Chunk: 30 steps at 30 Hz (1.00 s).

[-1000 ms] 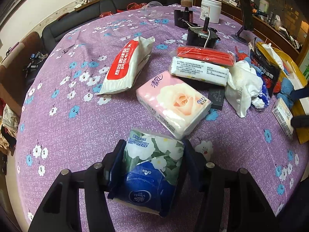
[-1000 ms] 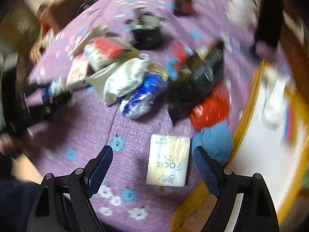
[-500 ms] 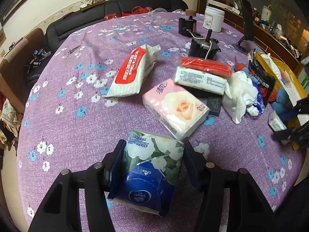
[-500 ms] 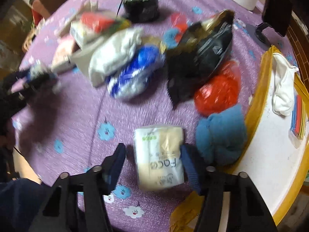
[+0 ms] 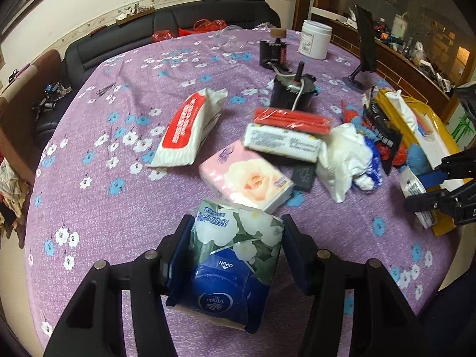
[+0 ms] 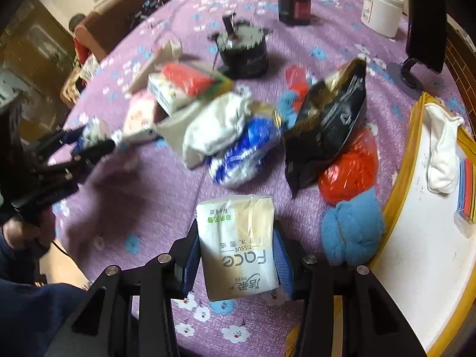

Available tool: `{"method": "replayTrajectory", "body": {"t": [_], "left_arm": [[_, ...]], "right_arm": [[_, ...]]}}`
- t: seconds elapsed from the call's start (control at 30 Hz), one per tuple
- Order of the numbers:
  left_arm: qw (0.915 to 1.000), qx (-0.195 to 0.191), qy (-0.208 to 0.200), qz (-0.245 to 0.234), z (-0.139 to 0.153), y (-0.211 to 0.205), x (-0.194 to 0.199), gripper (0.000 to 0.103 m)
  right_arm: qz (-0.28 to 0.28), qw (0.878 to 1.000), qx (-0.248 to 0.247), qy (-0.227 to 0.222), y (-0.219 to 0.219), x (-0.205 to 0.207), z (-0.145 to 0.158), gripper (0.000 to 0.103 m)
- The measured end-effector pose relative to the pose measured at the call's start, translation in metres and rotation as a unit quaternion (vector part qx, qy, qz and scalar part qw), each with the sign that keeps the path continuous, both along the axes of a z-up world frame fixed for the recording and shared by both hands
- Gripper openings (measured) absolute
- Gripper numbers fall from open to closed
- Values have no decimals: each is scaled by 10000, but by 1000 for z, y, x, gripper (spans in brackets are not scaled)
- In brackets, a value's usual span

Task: Organize soft objects
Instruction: 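Carry both tissue packs to the tray and release them inside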

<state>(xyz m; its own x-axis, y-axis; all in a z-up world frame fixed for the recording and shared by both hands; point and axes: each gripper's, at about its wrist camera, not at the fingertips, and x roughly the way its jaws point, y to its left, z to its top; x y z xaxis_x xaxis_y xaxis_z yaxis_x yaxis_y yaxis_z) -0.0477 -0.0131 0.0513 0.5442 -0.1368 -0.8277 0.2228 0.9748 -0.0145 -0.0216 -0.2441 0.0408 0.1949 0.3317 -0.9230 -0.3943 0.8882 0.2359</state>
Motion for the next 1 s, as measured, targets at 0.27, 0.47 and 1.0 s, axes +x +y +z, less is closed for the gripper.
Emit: {"method": "replayTrajectory", "body": {"t": [0.27,0.47,1.0], "left_arm": [[9996,-37,-110,-257,13,-20,3,57],[9980,-44,-164,-606,22,-48,7,57],[9737,-197,-216,-2261,46,-187,12,57]], "right_arm": [[-301,9989,294,-183,-15,-2,18,49],[-677,9961,506,-250,-37,-1,28,49],[-2356,9680,769,-388,-158,-14,34,48]]}}
